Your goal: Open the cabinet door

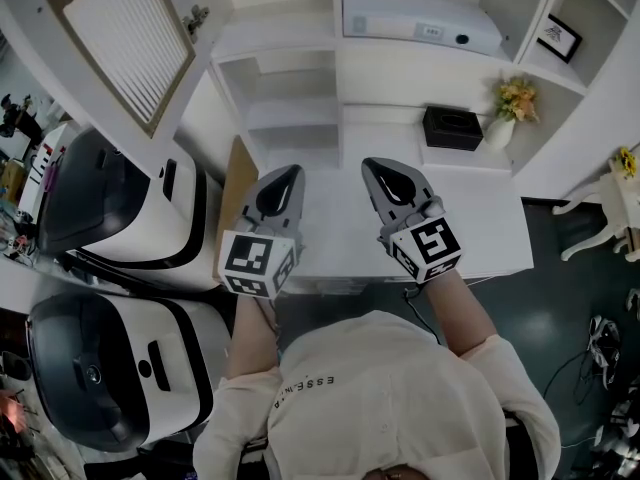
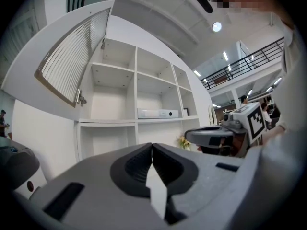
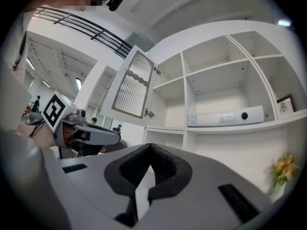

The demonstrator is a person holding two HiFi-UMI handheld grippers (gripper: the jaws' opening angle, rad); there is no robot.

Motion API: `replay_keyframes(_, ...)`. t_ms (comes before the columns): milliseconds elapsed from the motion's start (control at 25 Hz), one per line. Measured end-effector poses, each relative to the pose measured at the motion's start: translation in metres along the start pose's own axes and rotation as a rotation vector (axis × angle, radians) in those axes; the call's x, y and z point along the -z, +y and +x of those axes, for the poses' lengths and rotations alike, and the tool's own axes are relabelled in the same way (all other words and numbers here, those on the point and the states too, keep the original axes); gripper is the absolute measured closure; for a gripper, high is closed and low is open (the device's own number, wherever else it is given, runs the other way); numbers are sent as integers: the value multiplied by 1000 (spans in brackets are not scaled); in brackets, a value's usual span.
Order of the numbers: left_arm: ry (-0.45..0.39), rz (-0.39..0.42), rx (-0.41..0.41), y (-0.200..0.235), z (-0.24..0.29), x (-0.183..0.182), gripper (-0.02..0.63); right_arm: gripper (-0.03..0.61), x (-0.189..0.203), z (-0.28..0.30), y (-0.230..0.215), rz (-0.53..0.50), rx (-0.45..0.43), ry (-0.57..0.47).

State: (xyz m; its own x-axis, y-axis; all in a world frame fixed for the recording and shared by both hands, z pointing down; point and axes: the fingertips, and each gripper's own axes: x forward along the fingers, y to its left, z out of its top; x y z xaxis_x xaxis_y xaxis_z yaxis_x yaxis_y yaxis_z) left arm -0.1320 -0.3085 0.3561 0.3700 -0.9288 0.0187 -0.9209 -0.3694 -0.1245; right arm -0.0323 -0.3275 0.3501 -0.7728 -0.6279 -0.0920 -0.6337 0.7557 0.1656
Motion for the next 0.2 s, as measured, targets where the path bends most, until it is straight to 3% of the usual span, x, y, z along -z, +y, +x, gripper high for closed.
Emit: replay_keyframes(200, 1, 1, 2, -1, 1, 2, 611, 569, 2, -1, -1, 1, 4, 3)
